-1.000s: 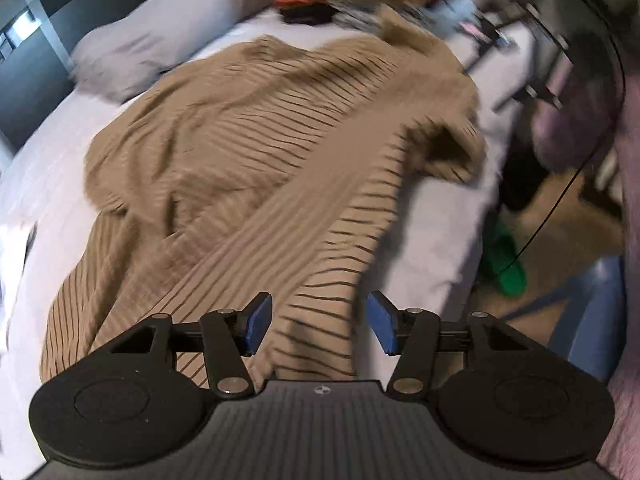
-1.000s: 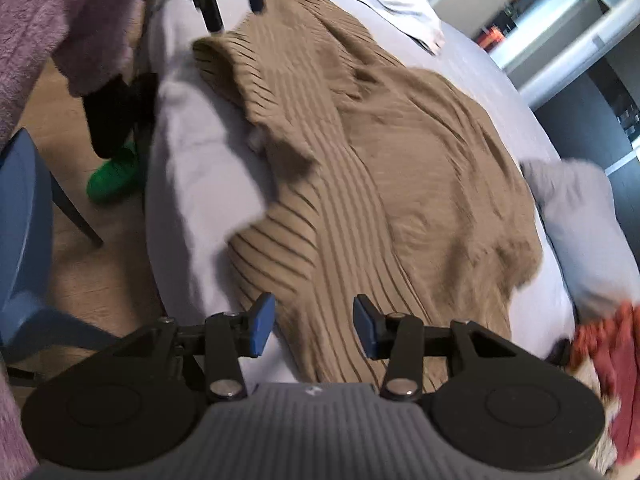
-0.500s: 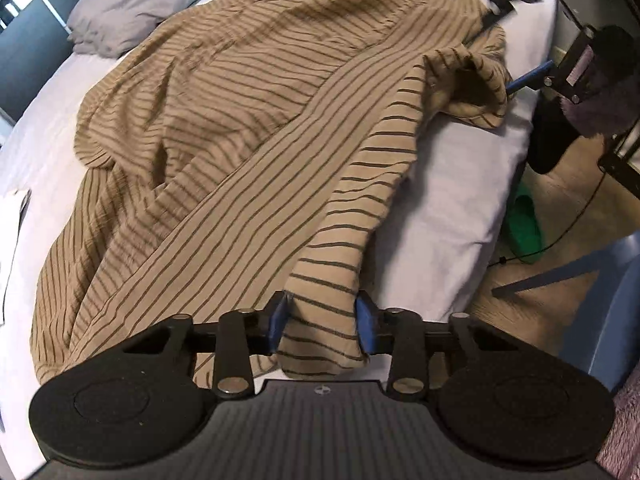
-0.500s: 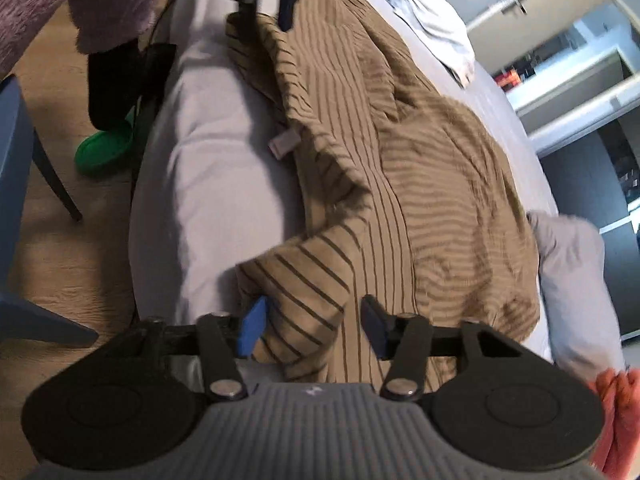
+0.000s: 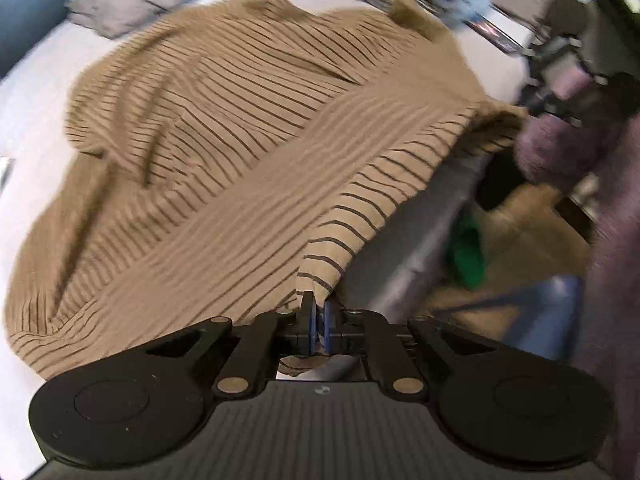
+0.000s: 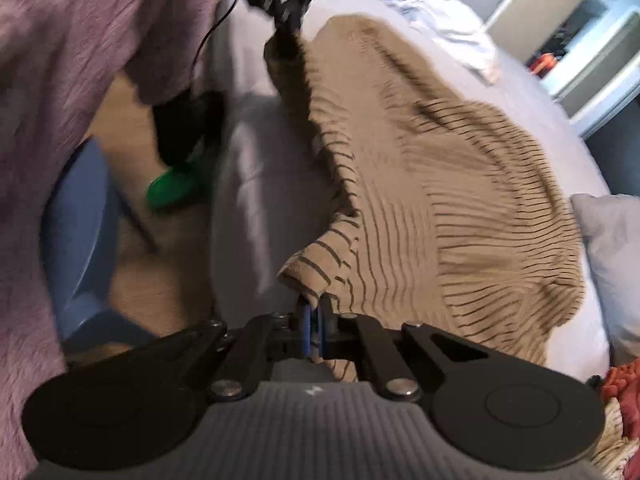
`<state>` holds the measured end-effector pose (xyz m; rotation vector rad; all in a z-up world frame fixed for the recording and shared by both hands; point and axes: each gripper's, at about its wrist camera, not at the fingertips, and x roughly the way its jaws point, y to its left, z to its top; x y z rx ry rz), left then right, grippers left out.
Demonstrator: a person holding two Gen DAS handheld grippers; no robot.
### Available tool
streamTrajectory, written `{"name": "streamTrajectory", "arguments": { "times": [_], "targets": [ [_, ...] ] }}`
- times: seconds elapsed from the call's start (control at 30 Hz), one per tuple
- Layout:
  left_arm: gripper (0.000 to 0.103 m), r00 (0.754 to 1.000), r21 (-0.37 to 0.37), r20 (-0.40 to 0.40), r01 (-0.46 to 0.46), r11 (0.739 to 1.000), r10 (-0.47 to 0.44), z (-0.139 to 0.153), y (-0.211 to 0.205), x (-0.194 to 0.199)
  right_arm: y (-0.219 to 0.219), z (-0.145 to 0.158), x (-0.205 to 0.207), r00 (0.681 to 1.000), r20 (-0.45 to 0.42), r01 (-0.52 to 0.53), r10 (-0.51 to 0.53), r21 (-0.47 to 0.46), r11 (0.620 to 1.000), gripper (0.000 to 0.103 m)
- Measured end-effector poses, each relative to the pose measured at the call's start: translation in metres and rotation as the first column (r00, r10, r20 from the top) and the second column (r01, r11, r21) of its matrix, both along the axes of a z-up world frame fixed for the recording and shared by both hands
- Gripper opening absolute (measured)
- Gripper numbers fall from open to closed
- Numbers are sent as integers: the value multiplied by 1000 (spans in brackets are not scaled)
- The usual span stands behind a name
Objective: Fold clothes
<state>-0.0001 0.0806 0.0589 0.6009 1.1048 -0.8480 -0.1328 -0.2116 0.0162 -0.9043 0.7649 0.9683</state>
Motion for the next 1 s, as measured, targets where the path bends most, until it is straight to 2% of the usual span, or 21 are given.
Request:
{"name": "streamTrajectory", "arguments": {
  "times": [0.1, 0.17, 0.23, 0.3, 0.33, 0.37, 0.4, 0.43, 0.57, 0.7, 0.83, 1.0],
  "targets": [
    [1, 999, 82, -36, 34, 996, -32, -15, -7, -5, 7, -17, -1, 999, -32, -29, 28, -39, 999, 4],
    [2, 997, 110, -75, 36, 993, -27, -28, -10, -2, 12, -27, 0, 999, -42, -37, 34, -62, 997, 4],
    [2, 995, 115, -97, 36, 993, -25, -37, -10, 1, 14, -34, 1, 998, -46, -37, 33, -83, 996, 5],
    [9, 994, 115, -104, 29, 993, -17, -37, -9, 3, 13, -35, -1, 997, -60, -49, 44, -94, 994, 9],
    [18, 995, 107, -104, 20, 994, -8, -35, -7, 3, 12, -33, -2, 997, -64, -57, 51, -93, 994, 11],
    [32, 994, 94, -108, 11, 995, -1, -32, -5, 4, 11, -30, -4, 996, -67, -64, 58, -84, 994, 23],
    [39, 994, 72, -111, -2, 997, 10, -28, -2, 6, 10, -27, -6, 995, -70, -71, 66, -75, 995, 37],
    [51, 994, 42, -110, -22, 999, 26, -21, 1, 9, 9, -24, -6, 996, -62, -75, 71, -62, 995, 54],
    [51, 989, -74, -107, -115, 991, 106, 5, 14, 23, 6, -10, 1, 999, -20, -26, 26, -20, 999, 55],
    [51, 977, -141, -71, -209, 968, 201, 27, 19, 45, -1, -2, 28, 993, 27, 117, -118, 24, 993, 55],
    [51, 945, -181, -3, -323, 929, 328, 34, 29, 70, -11, 4, 56, 964, 71, 256, -258, 36, 966, 55],
    [51, 872, -184, 69, -466, 865, 485, 43, 49, 108, -24, 13, 82, 927, 102, 361, -361, 18, 932, 63]
  ]
}}
